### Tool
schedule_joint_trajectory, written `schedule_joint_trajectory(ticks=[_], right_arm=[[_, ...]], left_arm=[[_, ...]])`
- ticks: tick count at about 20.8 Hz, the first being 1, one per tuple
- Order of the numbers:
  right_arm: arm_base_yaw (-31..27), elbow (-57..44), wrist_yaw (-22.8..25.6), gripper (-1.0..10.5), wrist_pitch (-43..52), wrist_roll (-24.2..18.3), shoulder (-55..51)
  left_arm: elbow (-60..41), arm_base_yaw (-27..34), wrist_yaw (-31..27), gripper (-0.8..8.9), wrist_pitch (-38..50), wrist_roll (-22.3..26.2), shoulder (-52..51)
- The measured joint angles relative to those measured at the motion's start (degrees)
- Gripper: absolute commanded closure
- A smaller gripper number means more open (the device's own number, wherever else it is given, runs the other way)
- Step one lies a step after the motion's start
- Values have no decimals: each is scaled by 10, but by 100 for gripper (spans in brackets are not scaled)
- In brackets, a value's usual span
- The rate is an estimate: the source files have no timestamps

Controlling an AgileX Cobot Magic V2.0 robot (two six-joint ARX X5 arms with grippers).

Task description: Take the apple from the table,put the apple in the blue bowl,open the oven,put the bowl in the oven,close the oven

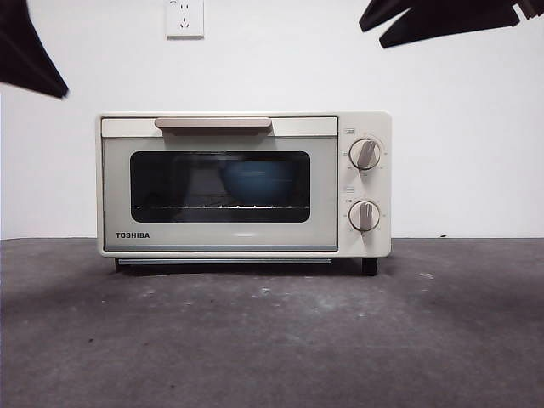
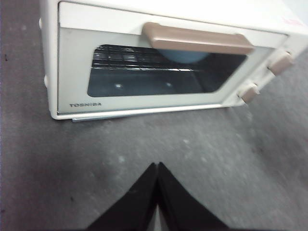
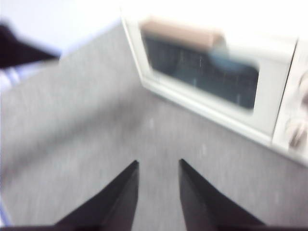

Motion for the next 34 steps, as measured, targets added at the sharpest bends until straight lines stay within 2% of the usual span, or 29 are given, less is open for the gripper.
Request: schedule_joint_trajectory(ticks=[4, 11, 16, 30, 34], right_arm=[[0, -31, 3, 947, 33, 0, -19], [0, -36, 19, 943, 40, 0, -33], [0, -36, 63, 943, 39, 0, -33], [0, -36, 64, 943, 39, 0, -33], [0, -36, 64, 943, 39, 0, -33]], left_arm=[[0, -19, -19, 806, -36, 5, -46], [0, -24, -21, 806, -50, 9, -66], [0, -24, -21, 806, -50, 9, -66], [0, -24, -21, 806, -50, 9, -66], [0, -24, -24, 806, -31, 40, -66]])
